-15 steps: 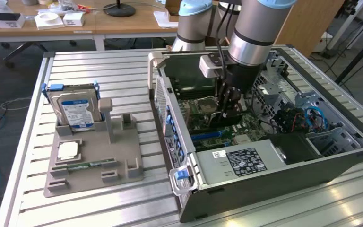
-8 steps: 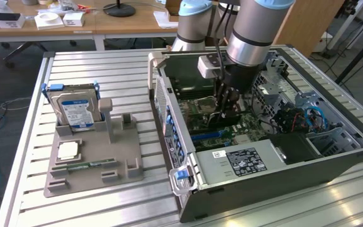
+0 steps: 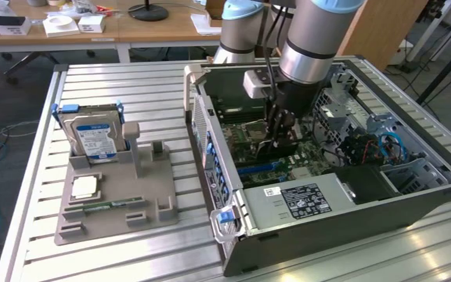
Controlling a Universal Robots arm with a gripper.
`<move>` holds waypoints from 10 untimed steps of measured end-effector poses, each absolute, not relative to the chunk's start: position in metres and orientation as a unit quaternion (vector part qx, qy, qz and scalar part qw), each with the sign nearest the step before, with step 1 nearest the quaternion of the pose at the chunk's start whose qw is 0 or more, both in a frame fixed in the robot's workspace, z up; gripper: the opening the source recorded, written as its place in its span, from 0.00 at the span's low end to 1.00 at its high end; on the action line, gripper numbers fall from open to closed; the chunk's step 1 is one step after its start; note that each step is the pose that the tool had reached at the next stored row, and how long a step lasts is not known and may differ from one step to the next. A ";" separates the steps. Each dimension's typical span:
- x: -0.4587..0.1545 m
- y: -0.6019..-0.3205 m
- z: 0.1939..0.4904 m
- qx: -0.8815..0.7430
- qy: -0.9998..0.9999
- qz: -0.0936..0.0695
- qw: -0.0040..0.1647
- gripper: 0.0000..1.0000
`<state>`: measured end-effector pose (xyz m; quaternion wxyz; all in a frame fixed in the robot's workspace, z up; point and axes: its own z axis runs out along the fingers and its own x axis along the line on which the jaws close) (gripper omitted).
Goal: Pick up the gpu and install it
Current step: 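Insert the gpu into the slot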
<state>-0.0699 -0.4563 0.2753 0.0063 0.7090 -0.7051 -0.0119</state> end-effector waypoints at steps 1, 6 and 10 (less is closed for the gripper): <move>-0.070 -0.456 0.275 0.709 -0.705 -0.012 0.006 0.26; -0.071 -0.456 0.273 0.709 -0.705 -0.012 0.006 0.26; -0.071 -0.456 0.272 0.709 -0.705 -0.012 0.006 0.26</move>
